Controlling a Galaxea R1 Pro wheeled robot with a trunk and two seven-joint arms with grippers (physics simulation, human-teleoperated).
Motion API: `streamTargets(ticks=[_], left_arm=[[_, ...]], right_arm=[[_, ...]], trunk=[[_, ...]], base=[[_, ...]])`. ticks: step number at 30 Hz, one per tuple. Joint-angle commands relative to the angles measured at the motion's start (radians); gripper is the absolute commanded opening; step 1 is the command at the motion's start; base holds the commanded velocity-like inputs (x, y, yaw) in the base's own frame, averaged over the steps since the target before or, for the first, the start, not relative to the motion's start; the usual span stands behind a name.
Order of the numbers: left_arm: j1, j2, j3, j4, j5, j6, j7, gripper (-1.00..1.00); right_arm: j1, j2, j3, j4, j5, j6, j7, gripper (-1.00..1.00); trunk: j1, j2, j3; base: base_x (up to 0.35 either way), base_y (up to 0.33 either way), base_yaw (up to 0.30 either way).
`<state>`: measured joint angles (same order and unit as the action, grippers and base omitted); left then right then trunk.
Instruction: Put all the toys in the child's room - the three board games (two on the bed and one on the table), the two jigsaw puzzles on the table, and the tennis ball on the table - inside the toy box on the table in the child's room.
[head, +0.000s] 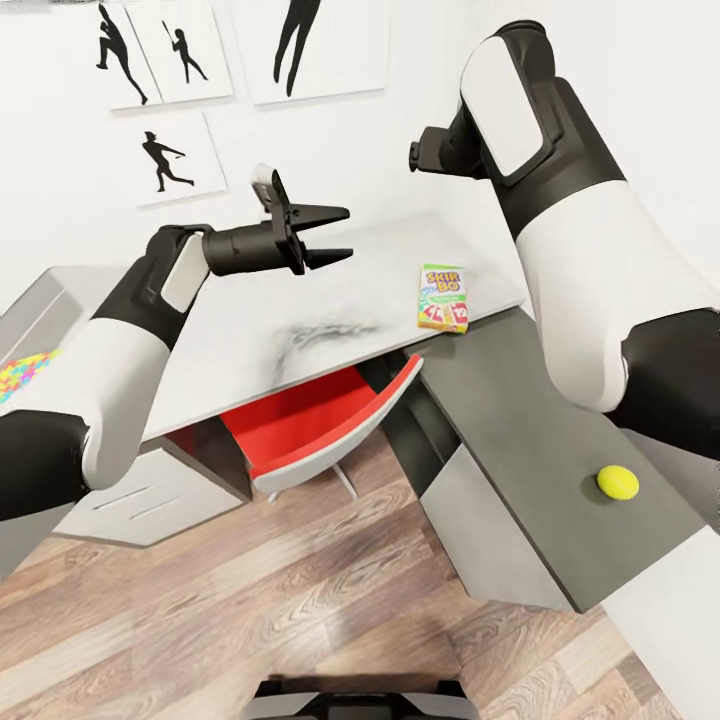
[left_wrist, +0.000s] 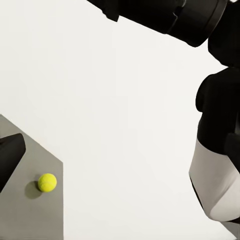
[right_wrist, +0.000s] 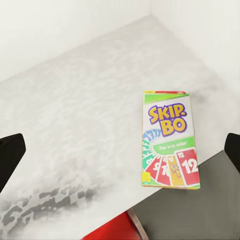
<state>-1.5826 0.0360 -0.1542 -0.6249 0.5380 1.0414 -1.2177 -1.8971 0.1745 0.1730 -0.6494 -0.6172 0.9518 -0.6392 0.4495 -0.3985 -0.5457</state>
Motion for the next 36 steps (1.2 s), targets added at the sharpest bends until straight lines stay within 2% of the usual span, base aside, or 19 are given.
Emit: streamTargets(ticks=[1,12,26,36], left_arm=[[0.001,0.001,-0.004,0.001,0.002,0.006,-0.003,1.00],[0.046,0.002,-0.004,-0.004,-0.002,0.006,-0.003,1.00],[0.116,0.003,-0.005,-0.009,-0.007,0.006,-0.001,1.00],[0.141,0.027,-0.022,-0.010,-0.007,0.006,-0.002,1.00]], right_arm=[[0.001,0.000,0.002,0.000,-0.009,0.001,-0.010,1.00],[0.021,0.000,0.002,0.000,-0.010,0.000,-0.010,1.00],[0.101,0.000,0.005,-0.002,-0.007,-0.004,-0.011,1.00],[0.139,0.000,0.005,-0.004,-0.007,-0.006,-0.011,1.00]], trunk=[[0.001,-0.002,0.000],[0.001,-0.002,0.018],[0.001,-0.002,0.041],[0.001,-0.002,0.057]], base=[[0.000,0.000,0.000],[0.000,0.000,0.000],[0.000,0.000,0.000],[0.000,0.000,0.000]])
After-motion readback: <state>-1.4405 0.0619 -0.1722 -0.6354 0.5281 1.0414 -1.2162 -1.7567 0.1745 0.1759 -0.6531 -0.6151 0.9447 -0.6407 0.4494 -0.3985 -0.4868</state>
